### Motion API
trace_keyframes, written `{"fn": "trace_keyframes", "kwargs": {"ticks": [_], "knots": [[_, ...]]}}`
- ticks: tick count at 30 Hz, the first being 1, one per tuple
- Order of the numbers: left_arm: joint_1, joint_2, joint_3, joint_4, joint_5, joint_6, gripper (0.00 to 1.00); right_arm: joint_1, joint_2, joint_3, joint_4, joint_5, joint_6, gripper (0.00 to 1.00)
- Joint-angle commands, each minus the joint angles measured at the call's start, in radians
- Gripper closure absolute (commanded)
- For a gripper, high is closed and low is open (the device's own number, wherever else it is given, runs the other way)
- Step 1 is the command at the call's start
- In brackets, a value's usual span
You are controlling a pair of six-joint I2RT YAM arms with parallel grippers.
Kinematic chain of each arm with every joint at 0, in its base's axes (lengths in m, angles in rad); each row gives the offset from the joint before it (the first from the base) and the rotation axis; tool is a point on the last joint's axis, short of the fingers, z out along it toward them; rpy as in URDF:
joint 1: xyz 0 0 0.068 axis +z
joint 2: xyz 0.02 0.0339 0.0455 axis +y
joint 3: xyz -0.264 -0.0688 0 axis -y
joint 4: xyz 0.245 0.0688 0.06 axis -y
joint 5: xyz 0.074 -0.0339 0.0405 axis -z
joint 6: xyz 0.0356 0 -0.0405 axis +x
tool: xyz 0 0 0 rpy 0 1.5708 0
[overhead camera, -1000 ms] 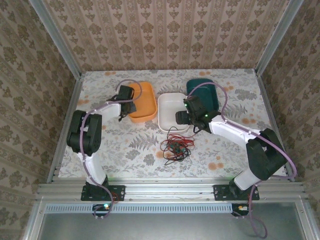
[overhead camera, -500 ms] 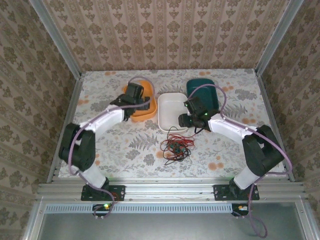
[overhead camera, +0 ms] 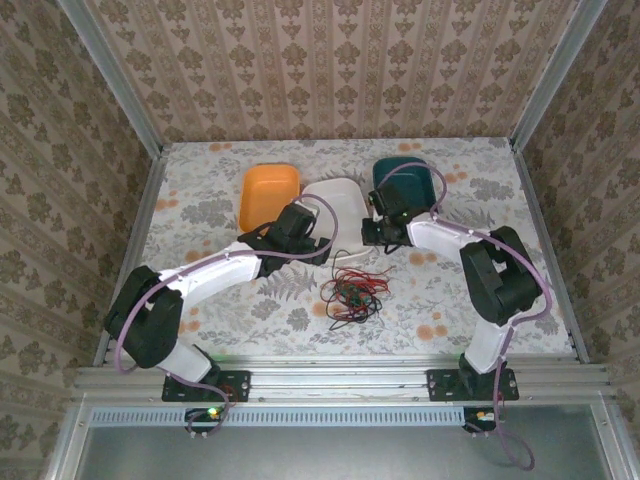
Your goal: Untangle the cables
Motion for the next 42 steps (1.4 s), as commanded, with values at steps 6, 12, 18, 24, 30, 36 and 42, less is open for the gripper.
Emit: {"fn": "trace_keyframes", "kwargs": {"ticks": [6,12,18,24,30,36,42], "knots": [[0.001,-0.04,0.022,-0.002,0.02,0.011,0.0,-0.046,0.128,0.206,0.003,0.045,0.106,0.9],[0.037,-0.044,0.003,0.026,0.034,-0.052,0.0,-0.048,0.195,0.301,-0.029,0.045,0.13,0.88],[0.046,-0.035,0.01,0.049,0.074,-0.043,0.0,-0.045,0.175,0.28,-0.009,0.031,0.131,0.6],[0.03,-0.008,0.033,0.025,0.214,0.038,0.0,-0.04,0.003,0.184,0.005,0.017,0.103,0.46],[-0.016,0.08,0.11,-0.087,0.362,0.154,0.0,-0.01,-0.179,0.039,-0.108,-0.062,0.026,0.46],[-0.056,0.192,0.17,-0.159,0.462,0.211,0.05,-0.006,-0.243,-0.092,-0.248,-0.038,-0.012,0.46],[-0.088,0.315,0.216,-0.217,0.442,0.235,0.2,-0.011,-0.265,-0.117,-0.26,0.015,-0.032,0.46]]}}
